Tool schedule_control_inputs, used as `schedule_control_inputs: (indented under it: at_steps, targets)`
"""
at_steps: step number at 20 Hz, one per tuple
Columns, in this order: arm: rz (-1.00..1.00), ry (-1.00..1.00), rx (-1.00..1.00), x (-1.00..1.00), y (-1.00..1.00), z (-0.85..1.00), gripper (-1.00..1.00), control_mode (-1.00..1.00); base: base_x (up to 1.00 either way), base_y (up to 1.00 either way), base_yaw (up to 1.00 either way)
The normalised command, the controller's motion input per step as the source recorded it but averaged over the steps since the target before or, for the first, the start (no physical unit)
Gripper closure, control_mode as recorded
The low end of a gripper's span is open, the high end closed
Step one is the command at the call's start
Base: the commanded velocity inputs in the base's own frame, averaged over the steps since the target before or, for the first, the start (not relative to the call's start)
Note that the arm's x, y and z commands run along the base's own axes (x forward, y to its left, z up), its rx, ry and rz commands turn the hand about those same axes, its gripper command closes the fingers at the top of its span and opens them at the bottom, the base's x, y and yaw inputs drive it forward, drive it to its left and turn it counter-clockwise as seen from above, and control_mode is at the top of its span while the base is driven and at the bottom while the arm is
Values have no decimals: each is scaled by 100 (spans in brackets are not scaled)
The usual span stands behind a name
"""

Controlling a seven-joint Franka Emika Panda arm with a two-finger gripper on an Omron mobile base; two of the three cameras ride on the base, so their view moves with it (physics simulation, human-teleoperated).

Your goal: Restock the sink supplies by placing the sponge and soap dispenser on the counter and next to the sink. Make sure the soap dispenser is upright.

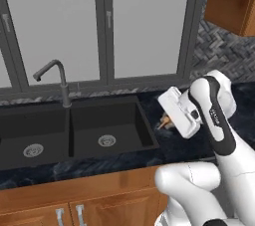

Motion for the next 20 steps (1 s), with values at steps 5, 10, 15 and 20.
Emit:
schedule_control_inputs:
  at_steps: [5,10,15,20]
  targets:
    - [5,16,30,39,-27,0,100,-100,0,0,0]
    - [5,13,36,60,-41,0,100,-100,0,0,0]
    - [6,4,29,53,-25,-15,100,-100,0,0,0]
    - [3,1,18,47,-4,-35,100,-100,0,0,0]
